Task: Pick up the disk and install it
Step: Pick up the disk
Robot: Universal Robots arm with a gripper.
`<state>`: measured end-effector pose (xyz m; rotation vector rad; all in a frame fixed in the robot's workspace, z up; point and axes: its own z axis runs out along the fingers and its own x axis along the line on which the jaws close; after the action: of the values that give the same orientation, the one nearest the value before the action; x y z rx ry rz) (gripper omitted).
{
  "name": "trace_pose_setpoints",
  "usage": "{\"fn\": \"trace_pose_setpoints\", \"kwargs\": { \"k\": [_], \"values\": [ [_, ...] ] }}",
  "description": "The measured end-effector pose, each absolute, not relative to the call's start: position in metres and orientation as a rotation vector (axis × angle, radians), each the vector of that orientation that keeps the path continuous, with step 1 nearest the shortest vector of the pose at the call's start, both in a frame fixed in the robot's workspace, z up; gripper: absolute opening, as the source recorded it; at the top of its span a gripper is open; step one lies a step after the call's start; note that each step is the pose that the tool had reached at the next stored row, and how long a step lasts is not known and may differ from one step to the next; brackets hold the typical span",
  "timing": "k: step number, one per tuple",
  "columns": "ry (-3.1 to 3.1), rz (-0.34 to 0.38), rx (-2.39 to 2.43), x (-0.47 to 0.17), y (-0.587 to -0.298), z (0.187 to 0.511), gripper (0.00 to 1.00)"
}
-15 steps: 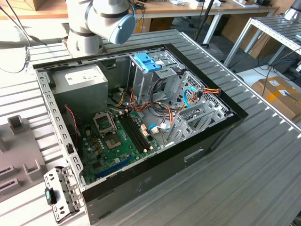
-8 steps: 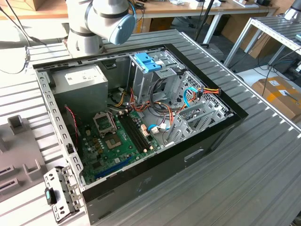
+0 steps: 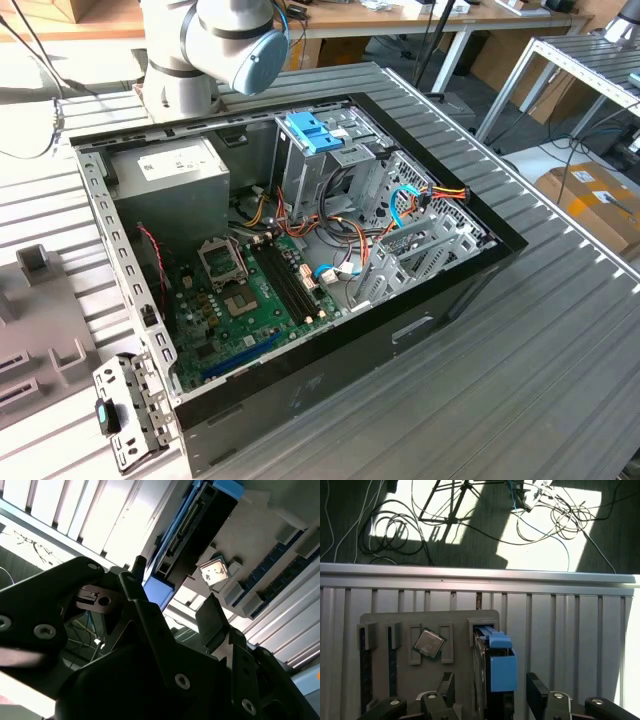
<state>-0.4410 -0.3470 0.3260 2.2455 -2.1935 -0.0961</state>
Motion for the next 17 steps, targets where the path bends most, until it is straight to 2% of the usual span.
{"fn": "trace_pose_setpoints", "kwargs": {
  "k": [17],
  "values": [
    [-2.192, -0.096, 2.247, -0.441, -0.347, 0.312, 0.68]
  ]
}}
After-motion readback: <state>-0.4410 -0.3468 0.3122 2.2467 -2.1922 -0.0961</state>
